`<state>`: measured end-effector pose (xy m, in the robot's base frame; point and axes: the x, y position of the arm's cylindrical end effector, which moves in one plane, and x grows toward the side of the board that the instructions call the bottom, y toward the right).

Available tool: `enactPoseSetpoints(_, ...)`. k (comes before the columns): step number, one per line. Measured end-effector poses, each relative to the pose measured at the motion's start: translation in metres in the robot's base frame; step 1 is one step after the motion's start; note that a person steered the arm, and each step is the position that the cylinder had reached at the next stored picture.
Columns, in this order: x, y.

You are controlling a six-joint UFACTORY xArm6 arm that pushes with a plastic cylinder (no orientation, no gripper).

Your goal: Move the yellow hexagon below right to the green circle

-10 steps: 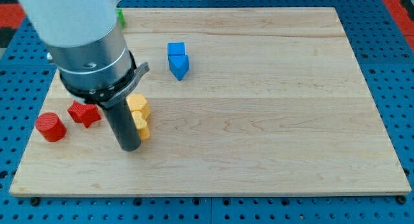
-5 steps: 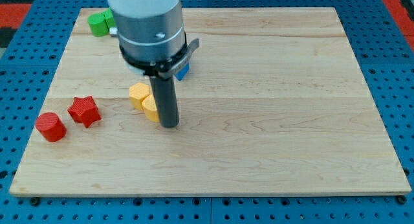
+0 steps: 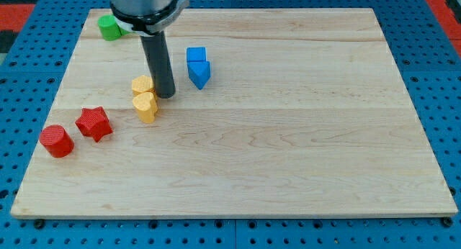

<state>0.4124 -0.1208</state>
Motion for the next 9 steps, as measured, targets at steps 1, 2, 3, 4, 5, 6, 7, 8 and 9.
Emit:
enactPoseSetpoints(1,0.001,-0.037)
enactPoseSetpoints(2,0.001,-0.078)
enactPoseSetpoints(3,0.008,-0.096)
enactPoseSetpoints(4,0.013,-0.138)
enactPoseSetpoints(5,0.013,-0.184)
enactPoseSetpoints(6,0.000,-0.180)
enactPoseSetpoints(7,-0.034,-0.167)
enactPoseSetpoints(8,-0.072,-0.154)
enactPoseSetpoints(9,-0.074,-0.152)
